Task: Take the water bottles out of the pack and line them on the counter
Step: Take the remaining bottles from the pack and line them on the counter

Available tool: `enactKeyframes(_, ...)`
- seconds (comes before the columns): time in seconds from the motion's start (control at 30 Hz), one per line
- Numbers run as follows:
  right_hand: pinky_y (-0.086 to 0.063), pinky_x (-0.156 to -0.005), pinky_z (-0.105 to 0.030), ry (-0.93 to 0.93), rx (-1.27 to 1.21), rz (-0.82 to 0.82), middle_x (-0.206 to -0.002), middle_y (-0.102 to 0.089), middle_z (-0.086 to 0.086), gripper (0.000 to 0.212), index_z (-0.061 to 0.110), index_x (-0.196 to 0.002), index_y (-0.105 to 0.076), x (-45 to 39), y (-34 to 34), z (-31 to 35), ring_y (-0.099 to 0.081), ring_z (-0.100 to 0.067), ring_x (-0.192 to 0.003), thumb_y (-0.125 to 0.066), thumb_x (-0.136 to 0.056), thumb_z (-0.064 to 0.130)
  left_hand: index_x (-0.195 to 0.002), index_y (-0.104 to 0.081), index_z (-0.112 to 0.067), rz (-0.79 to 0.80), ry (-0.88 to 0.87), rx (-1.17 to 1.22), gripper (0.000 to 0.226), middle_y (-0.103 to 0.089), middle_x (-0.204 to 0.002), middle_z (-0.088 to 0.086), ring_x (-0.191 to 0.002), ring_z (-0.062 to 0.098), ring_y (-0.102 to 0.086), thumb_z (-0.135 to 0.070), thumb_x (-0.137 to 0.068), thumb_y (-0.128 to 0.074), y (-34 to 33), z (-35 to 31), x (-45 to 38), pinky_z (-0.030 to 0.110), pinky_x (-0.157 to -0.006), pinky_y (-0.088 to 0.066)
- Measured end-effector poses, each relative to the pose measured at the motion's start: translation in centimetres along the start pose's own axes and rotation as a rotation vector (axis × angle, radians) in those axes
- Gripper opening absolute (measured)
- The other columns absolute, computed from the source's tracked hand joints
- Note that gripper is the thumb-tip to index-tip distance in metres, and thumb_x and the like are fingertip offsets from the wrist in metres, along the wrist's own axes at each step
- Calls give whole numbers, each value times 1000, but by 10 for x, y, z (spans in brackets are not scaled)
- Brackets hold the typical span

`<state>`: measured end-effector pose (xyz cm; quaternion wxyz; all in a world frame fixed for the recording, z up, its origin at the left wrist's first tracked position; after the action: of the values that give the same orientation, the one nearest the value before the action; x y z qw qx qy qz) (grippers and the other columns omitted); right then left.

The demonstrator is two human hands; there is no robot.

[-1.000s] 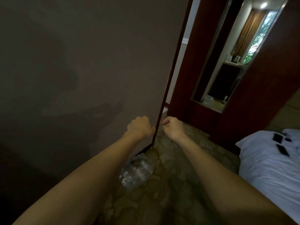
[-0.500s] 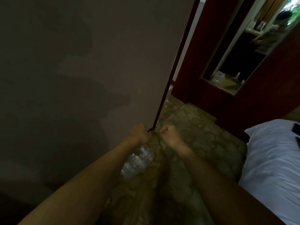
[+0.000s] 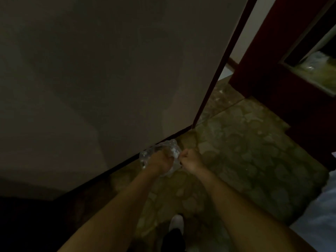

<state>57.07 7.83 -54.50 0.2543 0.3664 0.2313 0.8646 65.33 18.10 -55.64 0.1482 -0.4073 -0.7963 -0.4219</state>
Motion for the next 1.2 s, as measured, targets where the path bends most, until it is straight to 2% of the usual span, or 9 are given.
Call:
enactKeyframes(0.1,-54,-82,-36,-21,5,65,-102,-68,-17,22,-1,-104,-67,-27,4,-18,-65,-30,-95,-53,-94,12,-107,-64,-2,10,72,19,33,-66,-115,15,-102,27,-62,-26,-100,-43,-28,-3,-14,34,-88,-51)
enactKeyframes(0.2,-55,-81,-39,-55,3,168,-98,-67,-12,16,9,-101,-66,-44,-4,-39,-65,-28,-93,-52,-94,15,-89,-63,-7,43,164,90,29,-68,-105,13,-92,25,-64,-28,-98,-45,-51,-1,-23,33,-81,-50)
enactKeyframes(0.33,-56,-86,-47,-89,46,262,-93,-67,-11,16,16,-91,-64,-65,-22,-61,-65,-28,-89,-49,-95,19,-106,-68,-9,77,239,125,30,-66,-107,8,-94,18,-60,-31,-98,-49,-67,9,-41,28,-81,-48)
enactKeyframes(0.47,-46,-79,-29,-111,105,298,-103,-64,-9,23,11,-112,-62,-87,-31,-67,-57,-20,-91,-48,-95,16,-105,-67,-4,37,309,189,32,-66,-103,10,-98,22,-62,-28,-98,-48,-74,20,-70,33,-87,-50)
enactKeyframes(0.63,-46,-73,-28,-174,35,276,-101,-66,-8,21,14,-108,-64,-133,-40,-69,-60,-21,-89,-49,-96,19,-115,-65,-2,10,327,281,34,-65,-117,15,-109,28,-61,-26,-100,-46,-79,28,-116,33,-92,-49)
enactKeyframes(0.8,-54,-83,-38,-244,-8,303,-100,-66,-7,18,16,-102,-63,-177,-56,-80,-64,-22,-90,-48,-95,23,-106,-68,-2,-40,381,351,30,-68,-111,18,-103,30,-64,-23,-99,-47,-87,49,-162,34,-88,-50)
enactKeyframes(0.9,-54,-91,-46,-297,-52,317,-101,-66,-6,13,28,-92,-62,-211,-71,-101,-64,-25,-94,-50,-91,32,-105,-66,6,-39,440,436,32,-66,-112,25,-106,37,-62,-20,-99,-47,-98,62,-188,38,-95,-50)
enactKeyframes(1.07,-53,-90,-52,-319,-12,363,-94,-69,-2,19,35,-71,-57,-271,-101,-151,-67,-28,-92,-43,-78,46,-108,-67,0,-57,544,461,29,-67,-103,16,-104,32,-63,-21,-97,-50,-133,85,-221,40,-95,-51)
enactKeyframes(1.2,-52,-93,-48,-308,3,440,-103,-65,0,16,29,-98,-61,-305,-119,-161,-65,-25,-98,-53,-86,36,-112,-67,-4,-109,594,536,30,-68,-110,16,-102,30,-64,-24,-98,-50,-151,96,-261,43,-96,-52)
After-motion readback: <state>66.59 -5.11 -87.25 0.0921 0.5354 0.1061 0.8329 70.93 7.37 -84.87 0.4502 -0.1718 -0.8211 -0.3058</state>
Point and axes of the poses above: each hand's wrist, its own x-axis away from the middle knuckle, its own y-axis out of the back of the hand, z = x × y, the point moved 6 cm from there along -x, towards the middle knuckle
